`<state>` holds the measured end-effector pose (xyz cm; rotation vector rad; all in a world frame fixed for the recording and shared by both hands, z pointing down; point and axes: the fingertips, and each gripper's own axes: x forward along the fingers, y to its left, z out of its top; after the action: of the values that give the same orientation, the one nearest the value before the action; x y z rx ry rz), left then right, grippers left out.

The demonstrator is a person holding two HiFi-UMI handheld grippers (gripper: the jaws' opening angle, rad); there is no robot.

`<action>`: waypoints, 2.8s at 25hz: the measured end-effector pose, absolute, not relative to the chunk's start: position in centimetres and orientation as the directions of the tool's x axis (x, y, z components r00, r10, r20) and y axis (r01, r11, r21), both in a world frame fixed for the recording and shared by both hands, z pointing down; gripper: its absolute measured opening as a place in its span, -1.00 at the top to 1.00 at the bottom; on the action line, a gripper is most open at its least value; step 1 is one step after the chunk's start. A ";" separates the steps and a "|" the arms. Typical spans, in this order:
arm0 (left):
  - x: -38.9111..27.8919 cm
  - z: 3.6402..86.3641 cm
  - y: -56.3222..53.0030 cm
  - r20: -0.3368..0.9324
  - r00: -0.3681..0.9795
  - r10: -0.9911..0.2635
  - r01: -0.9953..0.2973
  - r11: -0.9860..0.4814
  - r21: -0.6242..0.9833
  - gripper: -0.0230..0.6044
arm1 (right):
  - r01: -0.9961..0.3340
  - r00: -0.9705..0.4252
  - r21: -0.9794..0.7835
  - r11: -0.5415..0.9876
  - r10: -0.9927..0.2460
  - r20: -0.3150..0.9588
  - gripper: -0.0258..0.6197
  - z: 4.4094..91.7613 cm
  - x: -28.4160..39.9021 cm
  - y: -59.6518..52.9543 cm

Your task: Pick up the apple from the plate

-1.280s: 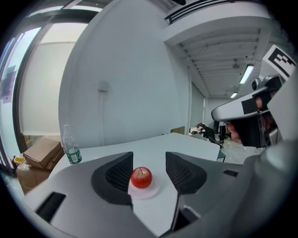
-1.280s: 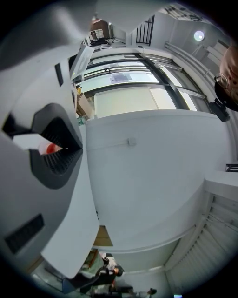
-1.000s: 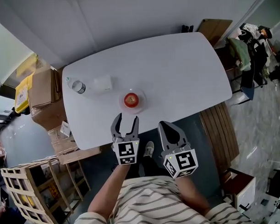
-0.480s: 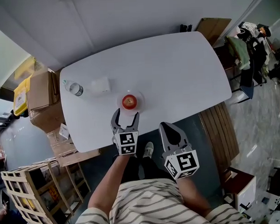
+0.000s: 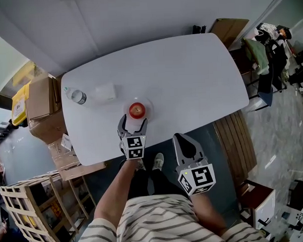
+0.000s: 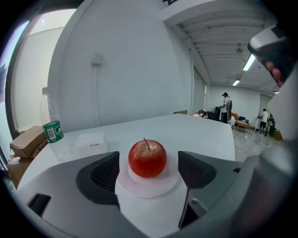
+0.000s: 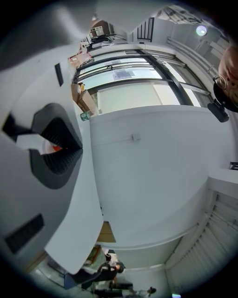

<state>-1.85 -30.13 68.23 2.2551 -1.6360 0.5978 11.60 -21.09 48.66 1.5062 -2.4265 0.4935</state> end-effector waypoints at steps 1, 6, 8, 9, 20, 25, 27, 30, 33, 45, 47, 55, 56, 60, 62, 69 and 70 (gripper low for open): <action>-1.9 68.6 -30.2 0.499 0.266 -0.825 -0.951 -0.308 -0.002 -0.27 | -0.900 -0.436 -0.155 0.409 -0.817 0.378 0.88 48.7 11.7 -21.1; -1.9 69.9 -30.9 0.531 0.263 -0.806 -0.949 -0.315 -0.008 -0.28 | -0.903 -0.429 -0.156 0.400 -0.816 0.388 0.88 49.1 12.2 -21.0; -1.5 70.4 -31.4 0.526 0.282 -0.803 -0.942 -0.335 -0.007 -0.28 | -0.903 -0.429 -0.158 0.400 -0.814 0.391 0.88 49.4 12.1 -21.1; -1.4 70.6 -31.4 0.532 0.289 -0.796 -0.938 -0.347 -0.009 -0.28 | -0.902 -0.431 -0.159 0.401 -0.814 0.391 0.88 49.4 12.0 -21.1; -1.5 71.8 -32.0 0.561 0.295 -0.773 -0.934 -0.358 -0.003 -0.27 | -0.894 -0.447 -0.161 0.419 -0.801 0.399 0.88 49.8 11.0 -21.0; -1.3 71.9 -32.6 0.535 0.296 -0.791 -0.931 -0.365 -0.025 -0.25 | -0.898 -0.438 -0.158 0.411 -0.802 0.406 0.88 50.1 11.2 -21.1; -1.3 71.7 -32.5 0.542 0.294 -0.787 -0.933 -0.359 -0.016 -0.18 | -0.899 -0.435 -0.157 0.408 -0.802 0.409 0.88 50.1 11.3 -21.0; -1.0 71.4 -32.5 0.553 0.301 -0.777 -0.932 -0.361 0.001 -0.18 | -0.898 -0.437 -0.158 0.410 -0.801 0.409 0.88 50.1 11.4 -21.1; -1.0 71.2 -32.3 0.541 0.302 -0.785 -0.937 -0.349 0.017 -0.17 | -0.899 -0.437 -0.162 0.408 -0.803 0.404 0.88 50.0 11.6 -21.1; -4.0 66.4 -29.3 0.518 0.232 -0.824 -0.970 -0.235 0.061 -0.17 | -0.881 -0.473 -0.171 0.442 -0.798 0.375 0.88 49.3 9.7 -21.4; -4.3 65.8 -28.7 0.524 0.229 -0.820 -0.971 -0.228 0.068 -0.17 | -0.879 -0.477 -0.182 0.441 -0.801 0.363 0.88 49.0 9.4 -21.5; -4.8 61.4 -25.8 0.498 0.227 -0.837 -0.973 -0.218 0.077 -0.17 | -0.869 -0.493 -0.160 0.468 -0.796 0.351 0.88 47.8 8.3 -21.4; -4.8 60.7 -25.5 0.493 0.228 -0.839 -0.973 -0.218 0.078 -0.17 | -0.869 -0.494 -0.159 0.469 -0.797 0.347 0.88 47.5 8.2 -21.5; -4.8 57.7 -24.4 0.459 0.217 -0.861 -0.976 -0.208 0.070 -0.17 | -0.862 -0.505 -0.153 0.483 -0.796 0.334 0.88 46.7 7.5 -21.4; -5.0 56.6 -24.1 0.441 0.206 -0.873 -0.978 -0.199 0.063 -0.17 | -0.859 -0.511 -0.149 0.490 -0.794 0.328 0.88 46.4 7.2 -21.3; -6.0 53.6 -23.4 0.408 0.197 -0.891 -0.980 -0.189 0.061 -0.17 | -0.848 -0.528 -0.145 0.509 -0.790 0.311 0.88 45.5 5.9 -21.5; -6.1 53.1 -23.3 0.402 0.197 -0.894 -0.980 -0.188 0.062 -0.17 | -0.846 -0.531 -0.143 0.513 -0.790 0.306 0.88 45.3 5.7 -21.5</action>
<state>-6.07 -23.25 53.06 2.1724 -1.7719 0.3992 5.70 -21.53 45.26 1.3995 -2.5517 0.4087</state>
